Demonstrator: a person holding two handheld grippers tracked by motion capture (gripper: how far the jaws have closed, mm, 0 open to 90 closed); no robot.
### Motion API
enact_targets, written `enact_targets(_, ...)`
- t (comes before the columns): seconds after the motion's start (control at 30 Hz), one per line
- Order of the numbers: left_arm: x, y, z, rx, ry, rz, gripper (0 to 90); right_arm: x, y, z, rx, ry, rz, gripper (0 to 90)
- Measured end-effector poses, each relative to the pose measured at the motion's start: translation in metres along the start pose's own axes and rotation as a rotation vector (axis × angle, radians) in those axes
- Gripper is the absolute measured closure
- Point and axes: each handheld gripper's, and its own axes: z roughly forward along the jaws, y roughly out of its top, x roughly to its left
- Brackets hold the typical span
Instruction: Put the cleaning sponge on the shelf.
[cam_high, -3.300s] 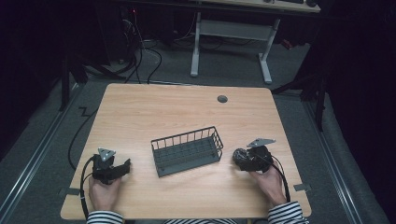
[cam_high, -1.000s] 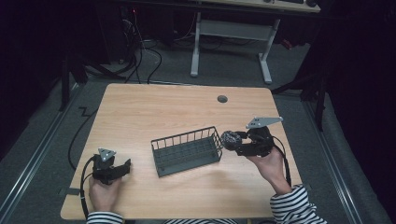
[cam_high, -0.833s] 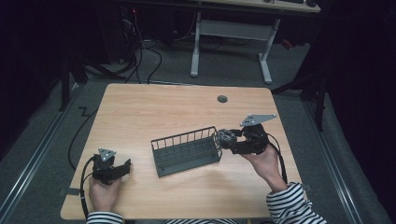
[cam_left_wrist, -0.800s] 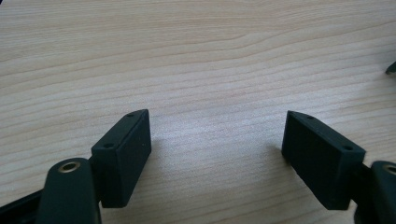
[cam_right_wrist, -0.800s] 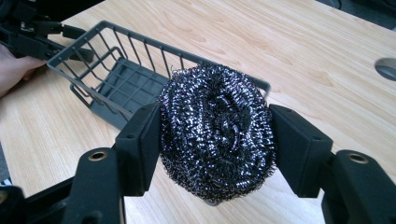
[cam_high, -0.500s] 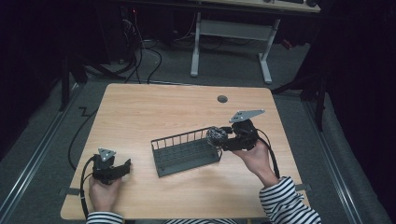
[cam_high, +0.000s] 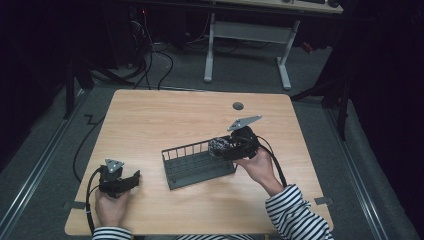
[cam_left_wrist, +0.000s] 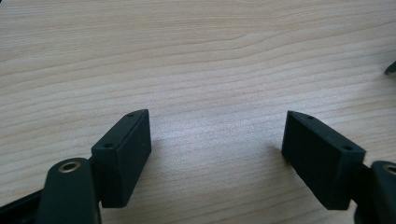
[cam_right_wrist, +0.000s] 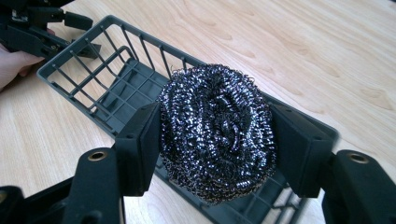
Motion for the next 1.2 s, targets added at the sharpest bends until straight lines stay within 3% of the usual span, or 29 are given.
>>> enact_targets(0.33,0.0,0.0,0.0,-0.003,-0.001,-0.003,24.4,0.004,0.002,0.03,0.061,0.032,0.003,36.7)
enact_targets(0.7,0.0,0.0,0.0,-0.003,-0.001,-0.004,24.4,0.003,-0.002,0.043,0.099,0.034,0.015,34.2)
enact_targets(0.97,0.0,0.0,0.0,-0.003,-0.001,-0.003,24.4,0.001,-0.003,0.041,0.087,0.046,0.027,31.3)
enact_targets(1.2,0.0,0.0,0.0,-0.003,0.0,-0.003,24.4,0.001,-0.005,0.022,0.037,0.029,0.023,31.6)
